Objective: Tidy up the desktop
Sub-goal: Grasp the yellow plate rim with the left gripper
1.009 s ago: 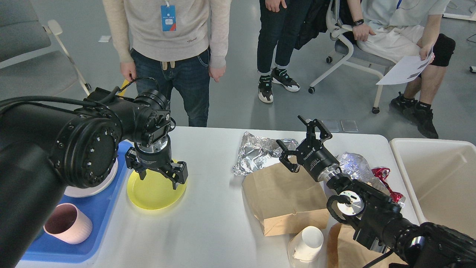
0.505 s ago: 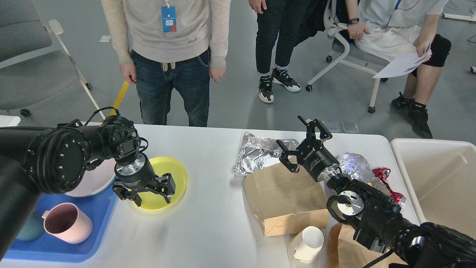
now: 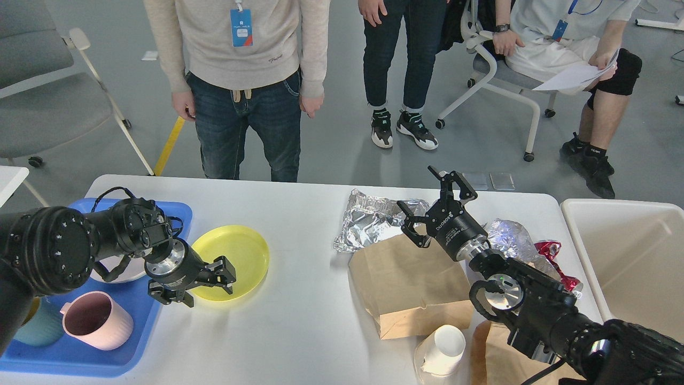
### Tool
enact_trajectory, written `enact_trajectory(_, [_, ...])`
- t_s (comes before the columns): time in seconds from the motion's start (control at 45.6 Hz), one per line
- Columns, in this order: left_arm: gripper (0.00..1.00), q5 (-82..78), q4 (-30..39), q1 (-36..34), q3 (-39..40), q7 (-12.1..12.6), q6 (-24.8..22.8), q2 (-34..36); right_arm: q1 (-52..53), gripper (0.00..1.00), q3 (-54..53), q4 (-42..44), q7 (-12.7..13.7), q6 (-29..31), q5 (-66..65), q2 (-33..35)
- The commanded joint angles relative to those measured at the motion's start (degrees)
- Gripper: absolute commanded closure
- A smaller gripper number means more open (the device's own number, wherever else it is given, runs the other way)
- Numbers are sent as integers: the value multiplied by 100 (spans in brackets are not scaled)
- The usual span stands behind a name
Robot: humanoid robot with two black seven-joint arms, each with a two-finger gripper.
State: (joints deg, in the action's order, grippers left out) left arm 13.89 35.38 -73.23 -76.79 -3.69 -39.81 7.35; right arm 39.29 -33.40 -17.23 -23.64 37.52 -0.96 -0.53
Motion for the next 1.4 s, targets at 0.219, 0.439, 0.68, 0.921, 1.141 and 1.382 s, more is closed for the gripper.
enact_trajectory(0.219, [17, 0, -14, 353, 525, 9, 359, 478, 0, 0, 0, 0, 0, -8, 0, 0])
enact_trajectory(0.439, [28, 0, -119, 424, 630, 167, 448, 496, 0, 0, 0, 0, 0, 1, 0, 0])
enact_trajectory(0.68, [40, 0, -128, 424, 701, 176, 430, 496, 0, 0, 0, -9, 0, -8, 0, 0])
enact_trajectory(0.921, [42, 0, -373, 564, 709, 176, 430, 452, 0, 0, 0, -9, 0, 1, 0, 0])
enact_trajectory(1.141, [42, 0, -620, 766, 832, 185, 412, 417, 0, 0, 0, -9, 0, 1, 0, 0])
enact_trajectory(1.382, [64, -70, -646, 802, 833, 307, 342, 382, 0, 0, 0, -9, 0, 1, 0, 0])
